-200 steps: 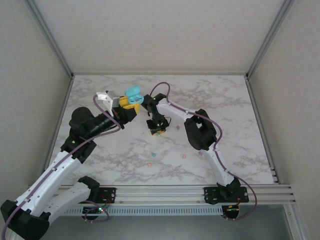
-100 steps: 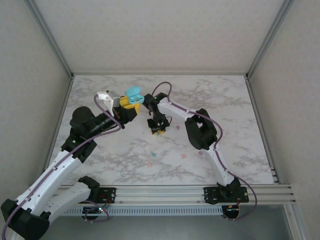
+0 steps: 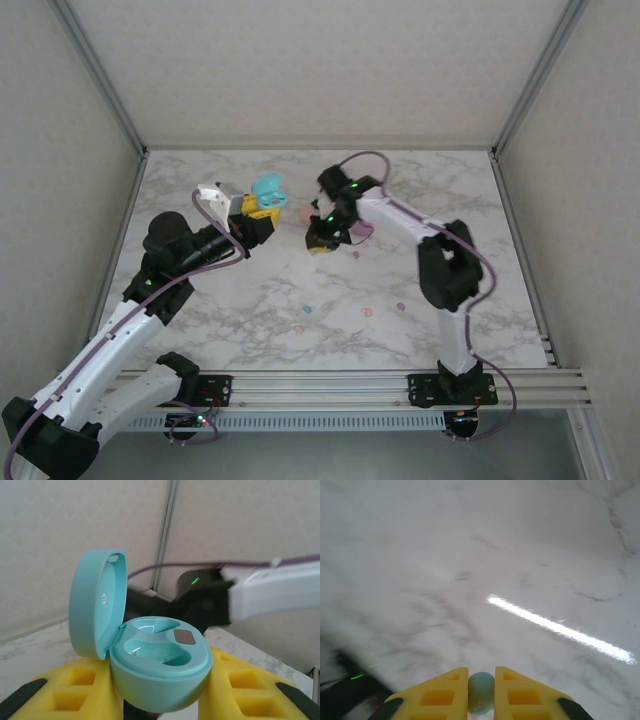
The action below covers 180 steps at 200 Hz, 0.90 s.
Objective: Insert the wireless bluetooth earbuds into the charging case
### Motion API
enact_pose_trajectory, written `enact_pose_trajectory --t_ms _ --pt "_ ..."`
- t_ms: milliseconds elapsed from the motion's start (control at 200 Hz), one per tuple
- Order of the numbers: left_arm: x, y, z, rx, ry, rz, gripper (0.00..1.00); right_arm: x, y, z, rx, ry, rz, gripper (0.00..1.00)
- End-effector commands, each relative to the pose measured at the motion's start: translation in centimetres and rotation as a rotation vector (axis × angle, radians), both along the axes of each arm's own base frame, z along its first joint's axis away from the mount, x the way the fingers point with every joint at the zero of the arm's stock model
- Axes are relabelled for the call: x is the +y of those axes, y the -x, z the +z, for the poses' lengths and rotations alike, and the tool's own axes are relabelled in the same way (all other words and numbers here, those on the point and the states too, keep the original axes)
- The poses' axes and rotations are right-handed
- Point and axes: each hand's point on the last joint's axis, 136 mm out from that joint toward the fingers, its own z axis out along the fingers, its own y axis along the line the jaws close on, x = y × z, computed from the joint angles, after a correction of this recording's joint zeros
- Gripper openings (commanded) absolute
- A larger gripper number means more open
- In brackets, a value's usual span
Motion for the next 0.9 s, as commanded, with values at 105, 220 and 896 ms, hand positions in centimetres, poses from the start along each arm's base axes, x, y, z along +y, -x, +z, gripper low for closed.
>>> enact_pose_trajectory --t_ms 105,220,896 --pt "1.2 -0.5 2.1 -0.078 -0.019 0.054 0.18 0.4 2.6 12.2 0.074 -0.601 0.171 0.16" --pt "1.4 -0.7 2.0 -0.079 -0.027 0.058 0.18 -0.9 4.6 15.3 0.090 -0.724 0.268 0.16" --pt "-1.2 -1.5 -2.4 -0.142 -0.192 -0.064 0.16 -2.7 3.5 19.2 -0.129 -0.616 0.077 0.17"
